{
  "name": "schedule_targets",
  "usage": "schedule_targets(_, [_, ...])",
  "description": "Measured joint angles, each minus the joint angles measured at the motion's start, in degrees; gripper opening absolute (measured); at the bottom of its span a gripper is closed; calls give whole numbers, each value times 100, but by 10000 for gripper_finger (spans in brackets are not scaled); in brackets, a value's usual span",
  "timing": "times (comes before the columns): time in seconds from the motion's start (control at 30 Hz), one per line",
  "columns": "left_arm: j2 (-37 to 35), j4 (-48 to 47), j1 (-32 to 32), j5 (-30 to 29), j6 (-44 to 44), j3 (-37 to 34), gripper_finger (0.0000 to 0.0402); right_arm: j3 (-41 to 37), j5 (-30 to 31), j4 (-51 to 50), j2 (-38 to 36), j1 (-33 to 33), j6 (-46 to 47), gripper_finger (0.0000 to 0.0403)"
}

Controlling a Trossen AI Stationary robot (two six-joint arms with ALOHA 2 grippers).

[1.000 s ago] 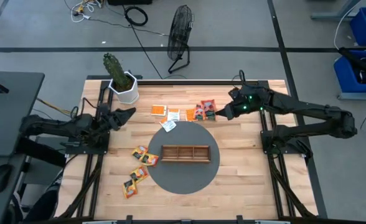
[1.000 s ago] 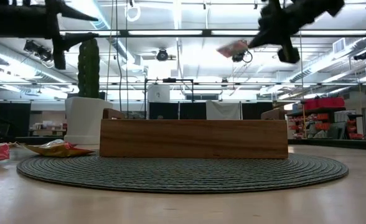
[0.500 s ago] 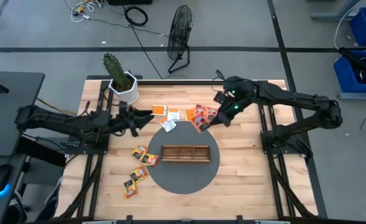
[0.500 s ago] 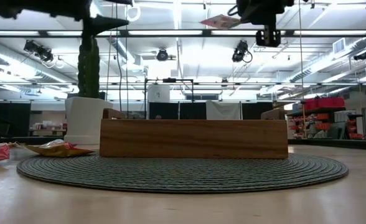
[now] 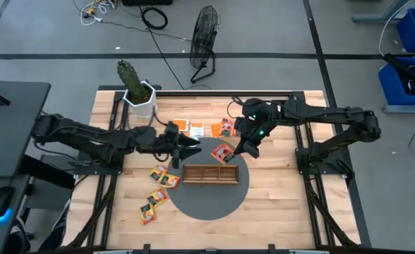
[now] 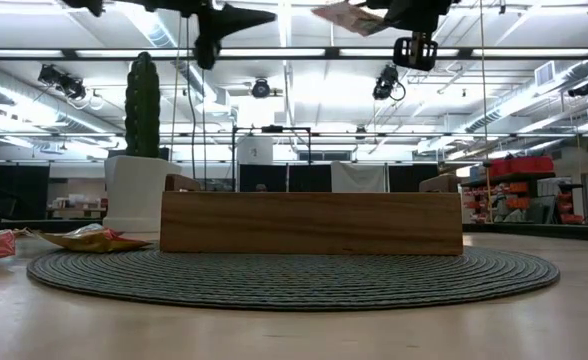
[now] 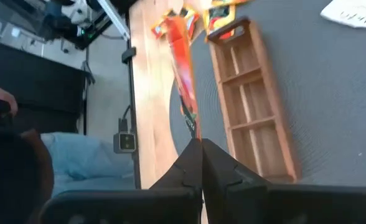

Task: Pick & Place Tea
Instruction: Put the red tea bag into the right section of the wooden organizer

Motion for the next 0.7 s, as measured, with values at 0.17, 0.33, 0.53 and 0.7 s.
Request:
schedule_targets(0.17, [651, 3, 1, 61, 240, 477, 197, 0, 260, 28, -2, 221, -39, 0])
schedule_targets(0.33, [1192, 4, -1, 334, 215, 986, 197, 0, 437, -33, 24, 335, -12, 0])
schedule_targets(0.53, [1601, -5, -1, 743, 207, 1341, 197, 0, 524, -84, 22, 383, -19, 0])
schedule_targets(0.7, [1696, -62, 16, 753, 56, 1378, 197, 0, 524, -128, 20, 381, -60, 0])
